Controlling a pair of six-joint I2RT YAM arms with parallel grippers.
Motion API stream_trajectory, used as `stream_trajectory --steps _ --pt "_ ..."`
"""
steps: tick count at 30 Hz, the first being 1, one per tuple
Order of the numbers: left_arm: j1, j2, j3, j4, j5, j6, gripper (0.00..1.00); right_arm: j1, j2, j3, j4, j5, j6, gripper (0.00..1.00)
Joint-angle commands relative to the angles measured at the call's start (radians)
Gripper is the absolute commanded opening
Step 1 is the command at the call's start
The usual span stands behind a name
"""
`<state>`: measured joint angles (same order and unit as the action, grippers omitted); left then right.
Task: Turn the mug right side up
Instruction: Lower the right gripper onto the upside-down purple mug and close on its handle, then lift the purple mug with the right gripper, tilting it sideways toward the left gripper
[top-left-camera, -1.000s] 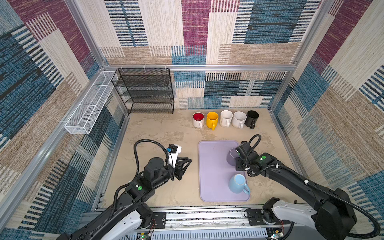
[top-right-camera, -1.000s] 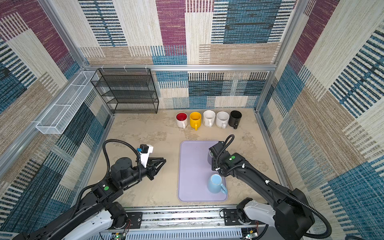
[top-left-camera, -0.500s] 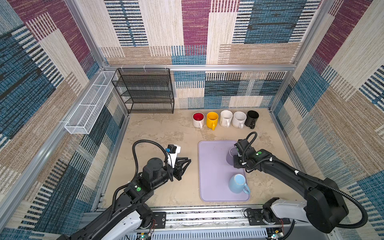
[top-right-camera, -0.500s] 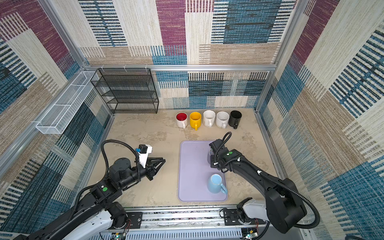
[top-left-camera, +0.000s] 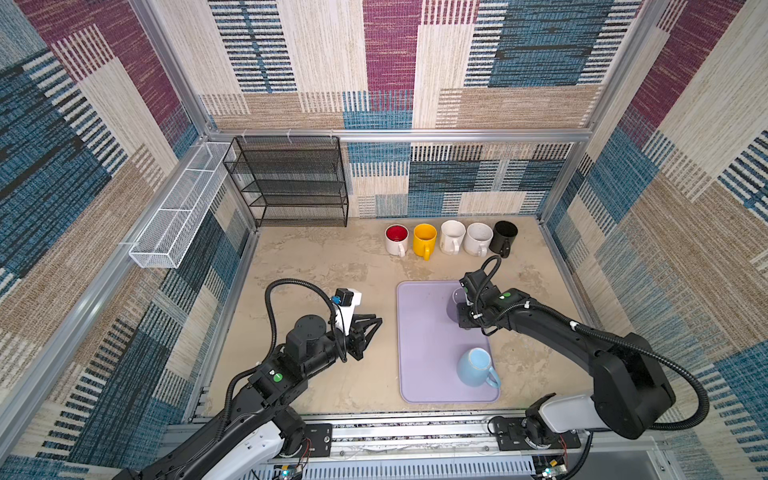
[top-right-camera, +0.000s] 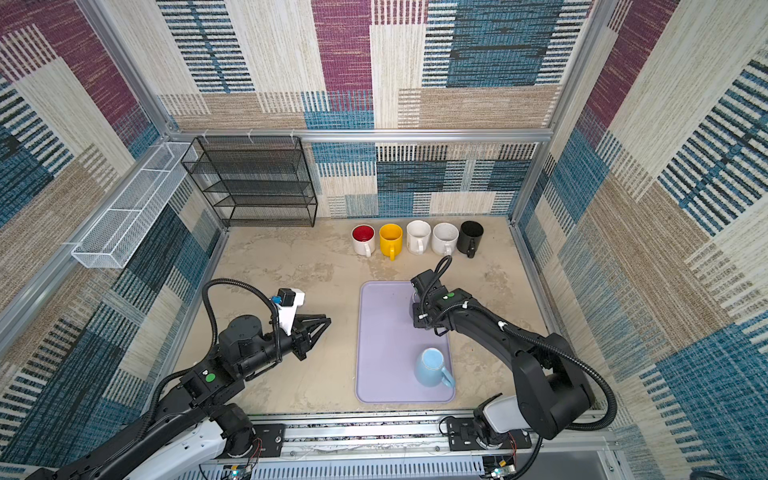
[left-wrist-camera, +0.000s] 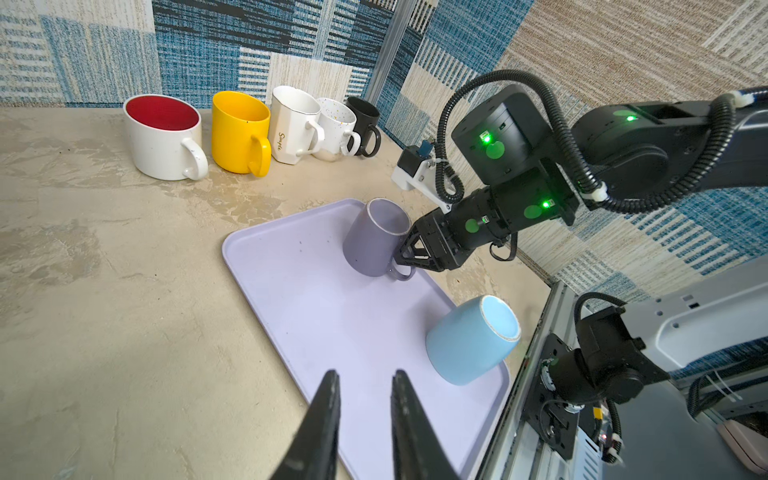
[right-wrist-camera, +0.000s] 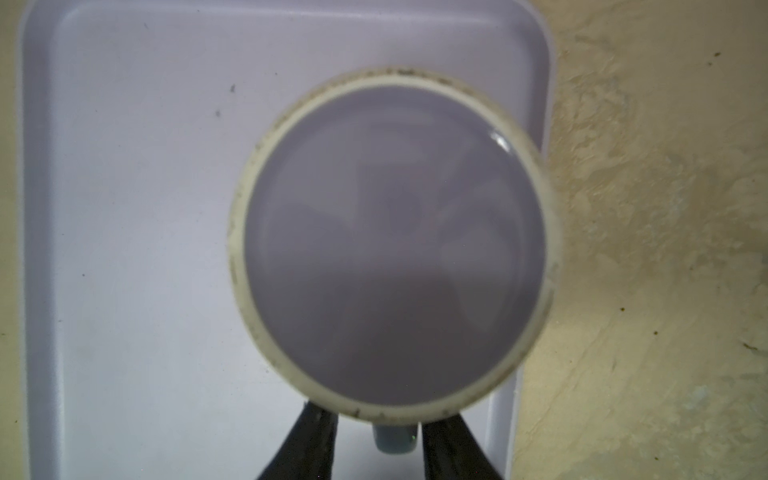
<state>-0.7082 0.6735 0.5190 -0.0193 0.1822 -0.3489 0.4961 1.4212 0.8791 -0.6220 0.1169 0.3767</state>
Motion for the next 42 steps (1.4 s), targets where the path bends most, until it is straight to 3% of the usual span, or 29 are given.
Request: stream_trajectory --steps 1,8,22,34,42 --pt "0.002 0.001 0.009 0.010 -0.015 -0.005 0.24 0.000 0.010 0.009 0.026 0.022 -0.001 0.35" --pt "0.001 0.003 0.009 0.010 -0.013 -0.004 0.24 0.001 0.024 0.021 0.034 0.034 -0.002 0.31" --pt "0.001 -0.005 0.015 -0.009 -0.019 -0.006 0.24 0.000 0.033 0.043 0.054 0.011 -0.044 0.11" --pt "0.002 0.005 0.012 -0.001 -0.016 -0.028 0.24 -0.003 -0.032 0.009 0.198 -0.184 -0.100 0.03" --pt "0.001 0.063 -0.020 0.084 -0.004 -0.071 0.26 -0.013 -0.083 -0.064 0.399 -0.403 -0.093 0.01"
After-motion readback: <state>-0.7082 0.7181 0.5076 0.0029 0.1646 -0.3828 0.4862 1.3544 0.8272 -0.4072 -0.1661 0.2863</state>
